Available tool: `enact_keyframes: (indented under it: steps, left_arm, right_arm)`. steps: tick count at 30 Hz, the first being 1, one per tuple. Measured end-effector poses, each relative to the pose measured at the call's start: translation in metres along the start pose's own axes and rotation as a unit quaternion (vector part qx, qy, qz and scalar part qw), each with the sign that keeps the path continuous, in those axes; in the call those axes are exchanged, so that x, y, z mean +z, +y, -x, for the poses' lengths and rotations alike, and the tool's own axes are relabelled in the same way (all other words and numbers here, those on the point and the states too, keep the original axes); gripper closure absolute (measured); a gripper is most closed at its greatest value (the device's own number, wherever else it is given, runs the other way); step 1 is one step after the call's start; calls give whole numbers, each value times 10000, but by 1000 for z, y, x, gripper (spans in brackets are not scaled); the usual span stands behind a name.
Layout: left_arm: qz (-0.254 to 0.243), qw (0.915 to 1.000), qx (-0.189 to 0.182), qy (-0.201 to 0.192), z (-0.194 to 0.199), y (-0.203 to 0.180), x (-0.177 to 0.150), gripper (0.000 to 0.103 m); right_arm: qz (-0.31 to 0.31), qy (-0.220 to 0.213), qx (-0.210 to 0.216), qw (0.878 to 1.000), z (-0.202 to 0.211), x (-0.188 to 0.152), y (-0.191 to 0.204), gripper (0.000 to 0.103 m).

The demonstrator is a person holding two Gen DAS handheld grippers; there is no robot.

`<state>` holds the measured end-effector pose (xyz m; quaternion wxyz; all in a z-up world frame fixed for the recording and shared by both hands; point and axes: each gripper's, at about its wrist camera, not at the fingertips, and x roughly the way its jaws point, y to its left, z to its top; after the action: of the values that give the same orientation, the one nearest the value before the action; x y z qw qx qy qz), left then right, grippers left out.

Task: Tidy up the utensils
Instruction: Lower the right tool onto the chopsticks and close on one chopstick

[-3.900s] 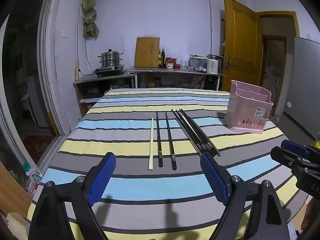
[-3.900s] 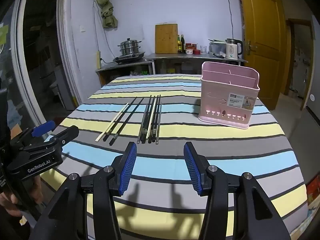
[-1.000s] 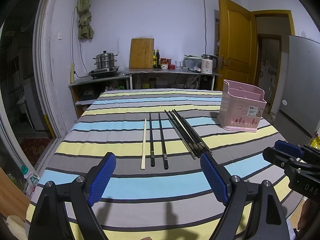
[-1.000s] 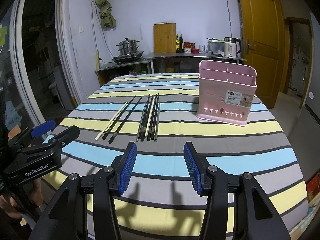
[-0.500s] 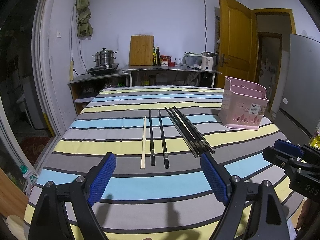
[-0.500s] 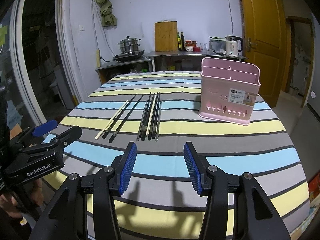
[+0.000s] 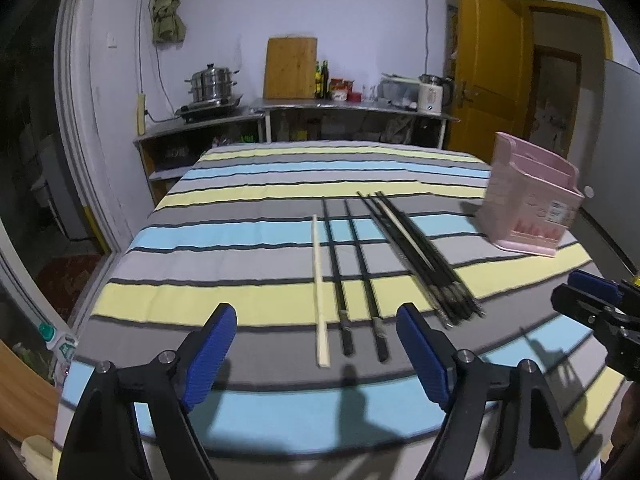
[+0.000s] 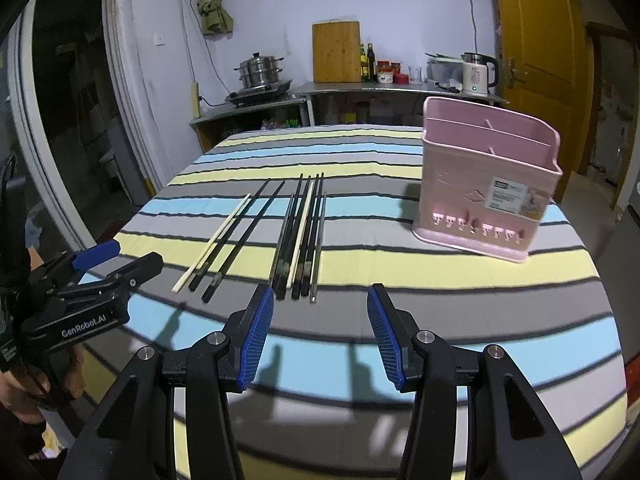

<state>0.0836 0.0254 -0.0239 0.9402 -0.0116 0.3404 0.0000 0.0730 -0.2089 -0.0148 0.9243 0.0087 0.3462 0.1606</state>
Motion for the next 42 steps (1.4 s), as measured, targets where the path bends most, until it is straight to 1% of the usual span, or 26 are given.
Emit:
enact_keyframes:
  steps: [4,9,11,14,16,18,23,24,27,32,37,42]
  left_arm:
    - [55,9998,7,199,-25,12,13,27]
    - [129,9986,-77,499,-60,25,27,33]
    - [178,9978,-113,629,-74,30,34,33]
    - [223,9964,-196,788,-93,35,42,36]
    - [203,9960,-226,838,-101,37,46,40]
    - [172,9952,-250,934,-115,37,52,44]
    - [161,9922,-347,1184,-142,36,59,52]
    - [147,9920,-351,1200,-145,36,60,54]
    - [115,9913,-401,1244,-155,34,65,57]
    - [46,9915,-395,1237,-167,29,71,59]
    - [-56,9920,-345,1210,-170,26,72,59]
    - [-213,9920,-313,1208,-168,23,69,59]
  right_arm:
    - [60,132,15,9999,-21,12,0,53]
    - [140,297,98,9994,-48,31,0,53]
    - [168,354,115,9992,-59,38,-1,53]
    - [183,431,126,9988,-76,48,0,59]
    - [169,497,101,9986,-86,54,-1,64]
    - [149,577,109,9982,-99,60,-2,71]
    - [124,750,109,9970,-127,70,-3,80]
    - [115,797,102,9967,-133,71,-4,83]
    - [57,900,101,9959,-147,75,-8,87]
    - [20,1087,101,9940,-168,79,-12,91]
    - [45,1192,163,9927,-181,83,-12,92]
    - [153,1228,156,9922,-182,80,-10,92]
